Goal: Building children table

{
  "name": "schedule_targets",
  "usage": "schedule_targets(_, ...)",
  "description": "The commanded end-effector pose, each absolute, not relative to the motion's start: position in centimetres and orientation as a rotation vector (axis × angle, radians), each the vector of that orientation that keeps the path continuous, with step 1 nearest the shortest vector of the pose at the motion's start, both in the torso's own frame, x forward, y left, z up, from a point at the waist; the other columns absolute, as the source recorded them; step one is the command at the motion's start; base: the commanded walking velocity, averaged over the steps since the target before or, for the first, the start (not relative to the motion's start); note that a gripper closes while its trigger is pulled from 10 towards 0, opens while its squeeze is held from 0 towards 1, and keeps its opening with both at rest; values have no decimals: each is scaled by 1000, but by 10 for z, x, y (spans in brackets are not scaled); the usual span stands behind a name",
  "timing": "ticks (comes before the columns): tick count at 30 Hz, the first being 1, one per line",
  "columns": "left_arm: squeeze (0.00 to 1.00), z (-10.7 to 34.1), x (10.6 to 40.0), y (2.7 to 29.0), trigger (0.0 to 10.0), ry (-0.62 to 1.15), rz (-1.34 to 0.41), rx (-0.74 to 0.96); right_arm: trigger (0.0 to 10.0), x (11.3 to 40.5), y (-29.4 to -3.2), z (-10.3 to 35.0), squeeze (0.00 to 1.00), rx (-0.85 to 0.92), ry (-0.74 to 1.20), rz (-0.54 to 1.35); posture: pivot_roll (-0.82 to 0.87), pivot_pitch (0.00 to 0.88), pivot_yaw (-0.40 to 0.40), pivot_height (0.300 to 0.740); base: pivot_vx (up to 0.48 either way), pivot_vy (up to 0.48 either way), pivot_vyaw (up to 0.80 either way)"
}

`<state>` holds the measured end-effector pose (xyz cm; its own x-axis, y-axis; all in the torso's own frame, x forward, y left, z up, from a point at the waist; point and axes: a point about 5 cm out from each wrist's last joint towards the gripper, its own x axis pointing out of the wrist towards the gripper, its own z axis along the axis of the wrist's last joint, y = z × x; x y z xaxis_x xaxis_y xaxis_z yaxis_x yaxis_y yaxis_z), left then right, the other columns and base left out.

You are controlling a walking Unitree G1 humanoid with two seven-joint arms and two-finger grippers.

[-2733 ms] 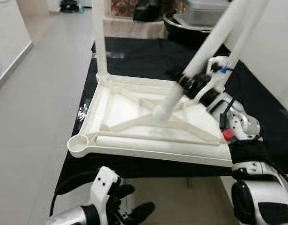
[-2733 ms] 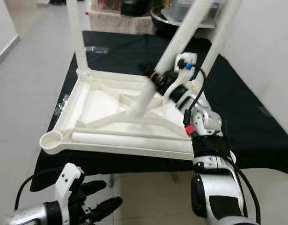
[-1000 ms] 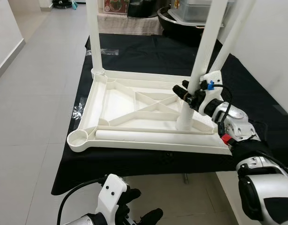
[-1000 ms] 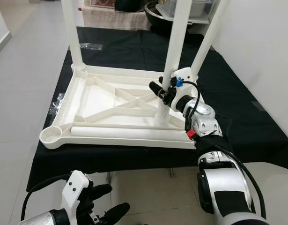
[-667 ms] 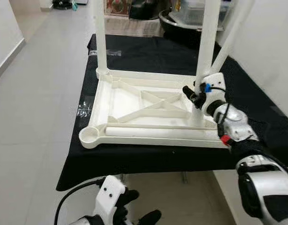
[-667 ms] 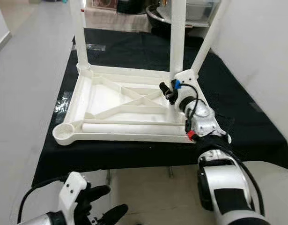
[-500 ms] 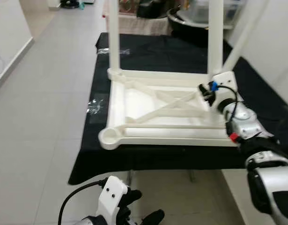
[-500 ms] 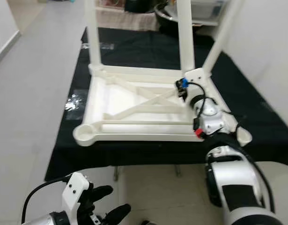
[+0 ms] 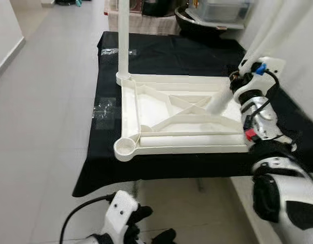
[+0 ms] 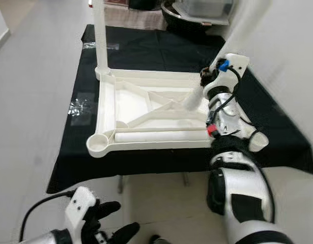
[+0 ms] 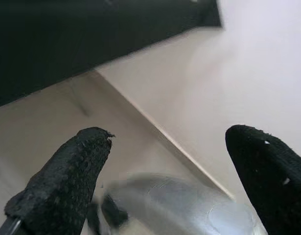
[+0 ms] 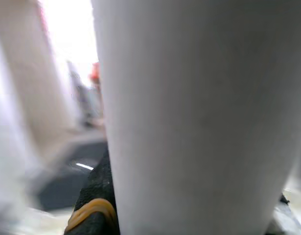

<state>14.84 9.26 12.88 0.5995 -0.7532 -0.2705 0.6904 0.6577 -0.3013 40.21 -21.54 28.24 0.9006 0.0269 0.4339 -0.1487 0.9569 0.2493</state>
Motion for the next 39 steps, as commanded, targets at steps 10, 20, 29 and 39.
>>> schedule_targets(10,0,131,153,95,10000,330,-743,-175,10000,392,-125,294,0,260,-423,705,128,165,-124,740,0,0,0)
schedule_targets(20,0,135,168,106,10000,251,-510,-145,10000,394,-118,300,0,304,-483,556,133,163,-132,740,0,0,0)
schedule_targets(29,0,134,171,107,10000,238,-473,-145,10000,387,-102,302,0,294,-492,695,130,160,-140,740,0,0,0)
schedule_targets(39,0,134,171,106,10000,233,-453,-162,10000,390,-105,301,0,276,-490,626,127,159,-145,740,0,192,0)
